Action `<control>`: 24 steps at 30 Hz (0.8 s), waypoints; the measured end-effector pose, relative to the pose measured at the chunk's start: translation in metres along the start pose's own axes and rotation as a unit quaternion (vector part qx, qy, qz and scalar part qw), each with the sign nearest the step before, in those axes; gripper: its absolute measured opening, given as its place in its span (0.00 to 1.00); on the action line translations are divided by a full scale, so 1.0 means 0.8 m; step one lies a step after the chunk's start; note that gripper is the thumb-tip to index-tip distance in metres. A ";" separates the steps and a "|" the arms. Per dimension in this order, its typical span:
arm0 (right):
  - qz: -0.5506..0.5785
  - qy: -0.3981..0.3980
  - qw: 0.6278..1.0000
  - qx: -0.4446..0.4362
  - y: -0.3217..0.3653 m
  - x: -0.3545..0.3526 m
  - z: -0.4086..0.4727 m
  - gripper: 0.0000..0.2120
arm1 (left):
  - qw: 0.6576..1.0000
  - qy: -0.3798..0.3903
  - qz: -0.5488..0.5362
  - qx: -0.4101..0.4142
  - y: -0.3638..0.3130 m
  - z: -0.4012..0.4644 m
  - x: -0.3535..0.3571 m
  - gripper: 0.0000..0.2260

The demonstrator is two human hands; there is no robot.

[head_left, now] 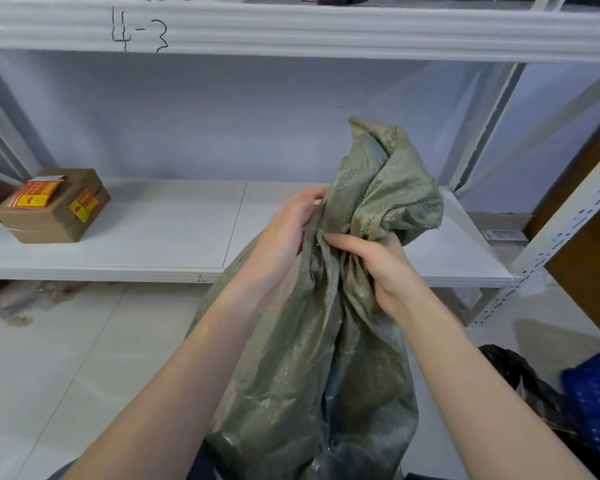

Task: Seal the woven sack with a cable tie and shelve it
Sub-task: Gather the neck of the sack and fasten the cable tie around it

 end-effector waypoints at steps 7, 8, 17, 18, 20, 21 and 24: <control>-0.015 -0.093 0.995 0.024 -0.008 -0.021 0.006 0.21 | 0.924 -0.199 0.327 0.007 0.003 -0.002 -0.078 0.14; -0.018 -0.098 0.995 0.024 -0.008 -0.021 0.006 0.22 | 0.916 -0.200 0.344 -0.054 0.017 -0.002 -0.094 0.23; -0.030 -0.090 0.995 0.022 -0.014 -0.011 0.015 0.32 | 0.922 -0.092 0.224 -0.301 0.091 -0.013 -0.135 0.37; -0.036 -0.090 0.995 0.024 -0.014 -0.011 0.016 0.31 | 0.935 -0.095 0.176 -0.293 0.085 -0.012 -0.131 0.33; -0.047 -0.095 0.994 0.033 -0.017 -0.009 0.015 0.33 | 0.953 -0.070 0.110 -0.274 0.073 -0.007 -0.117 0.30; -0.048 -0.092 0.994 0.036 -0.019 -0.007 0.016 0.33 | 0.958 -0.048 0.098 -0.264 0.067 -0.005 -0.108 0.29; -0.043 -0.070 0.996 0.041 -0.018 0.003 0.012 0.25 | 0.973 0.013 0.059 -0.223 0.047 -0.005 -0.076 0.21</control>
Point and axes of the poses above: each hand's wrist, its own z-axis towards the middle knuckle, its own x-axis out of the palm, y = z × x, the point moved 9 cm from there along z, towards the middle knuckle, and after that the axes turned 1 degree about x, right-handed, at the moved point
